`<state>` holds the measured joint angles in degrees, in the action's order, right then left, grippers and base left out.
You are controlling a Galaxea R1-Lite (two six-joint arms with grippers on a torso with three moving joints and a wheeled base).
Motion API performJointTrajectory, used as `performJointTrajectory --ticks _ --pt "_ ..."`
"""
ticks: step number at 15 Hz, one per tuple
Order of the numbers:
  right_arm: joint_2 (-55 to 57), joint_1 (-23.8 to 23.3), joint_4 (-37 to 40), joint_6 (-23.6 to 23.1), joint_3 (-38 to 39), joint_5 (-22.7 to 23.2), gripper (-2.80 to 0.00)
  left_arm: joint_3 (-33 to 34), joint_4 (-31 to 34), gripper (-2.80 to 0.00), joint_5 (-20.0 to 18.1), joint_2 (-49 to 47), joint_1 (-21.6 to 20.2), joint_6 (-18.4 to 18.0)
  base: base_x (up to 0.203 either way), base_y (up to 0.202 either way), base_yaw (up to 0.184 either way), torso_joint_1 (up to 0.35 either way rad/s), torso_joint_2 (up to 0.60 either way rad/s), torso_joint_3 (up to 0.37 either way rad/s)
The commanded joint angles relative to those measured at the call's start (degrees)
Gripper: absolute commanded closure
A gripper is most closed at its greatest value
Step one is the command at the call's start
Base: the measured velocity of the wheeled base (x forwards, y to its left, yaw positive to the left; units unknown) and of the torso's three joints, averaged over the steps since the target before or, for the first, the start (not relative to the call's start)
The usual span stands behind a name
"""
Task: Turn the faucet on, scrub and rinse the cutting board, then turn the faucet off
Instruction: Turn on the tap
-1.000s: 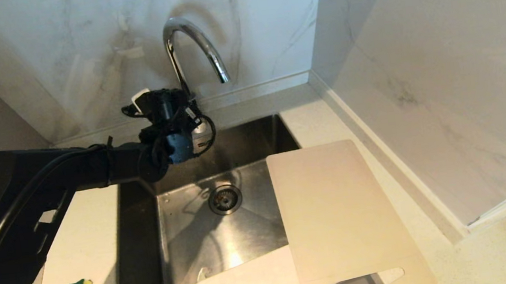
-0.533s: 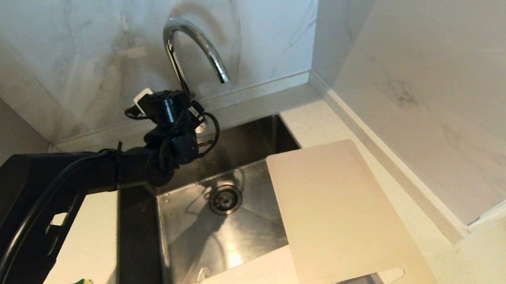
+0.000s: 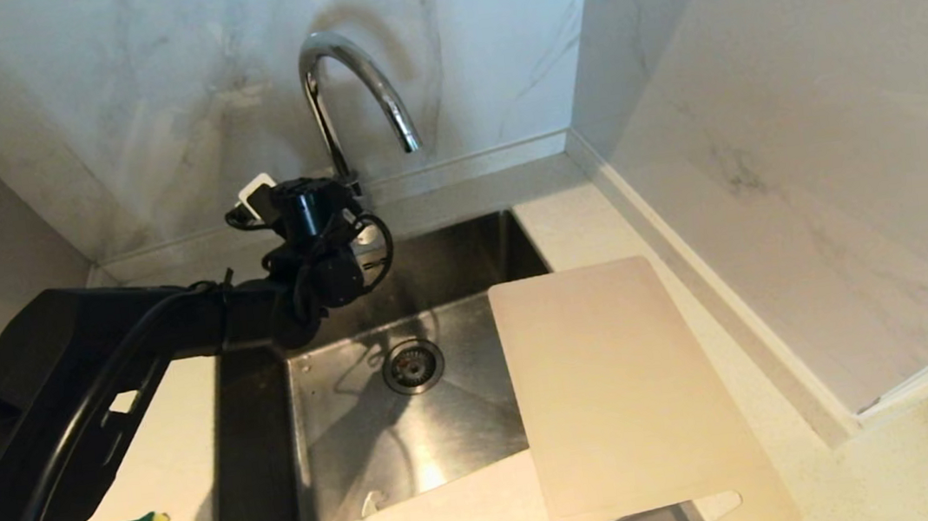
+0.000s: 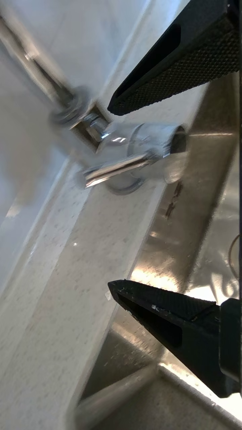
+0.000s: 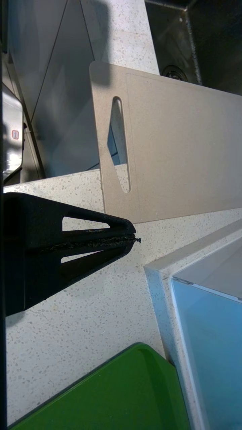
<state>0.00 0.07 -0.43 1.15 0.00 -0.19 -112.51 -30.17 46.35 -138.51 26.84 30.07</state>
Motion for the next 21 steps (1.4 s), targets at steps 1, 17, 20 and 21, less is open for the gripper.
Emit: performJointTrajectory --ticks 1,17,20,21 --pt "0.0 0.0 0.0 0.0 0.0 0.0 0.0 0.0 -1.4 -2.8 1.0 -1.0 -0.5 -0.9 0.0 0.0 0.0 0.0 0.0 0.0" --pt "0.0 0.0 0.0 0.0 0.0 0.0 0.0 0.5 -2.7 -2.8 4.3 -2.3 -2.6 -5.5 0.0 0.0 0.0 0.0 0.0 0.0" --pt "0.0 0.0 0.0 0.0 0.0 0.0 0.0 0.5 2.2 -2.8 4.7 -1.8 -1.7 -3.3 0.0 0.0 0.0 0.0 0.0 0.0" --pt "0.0 0.0 0.0 0.0 0.0 0.0 0.0 0.6 3.9 -2.8 4.7 -1.6 -1.4 -2.0 0.0 0.0 0.0 0.0 0.0 0.0"
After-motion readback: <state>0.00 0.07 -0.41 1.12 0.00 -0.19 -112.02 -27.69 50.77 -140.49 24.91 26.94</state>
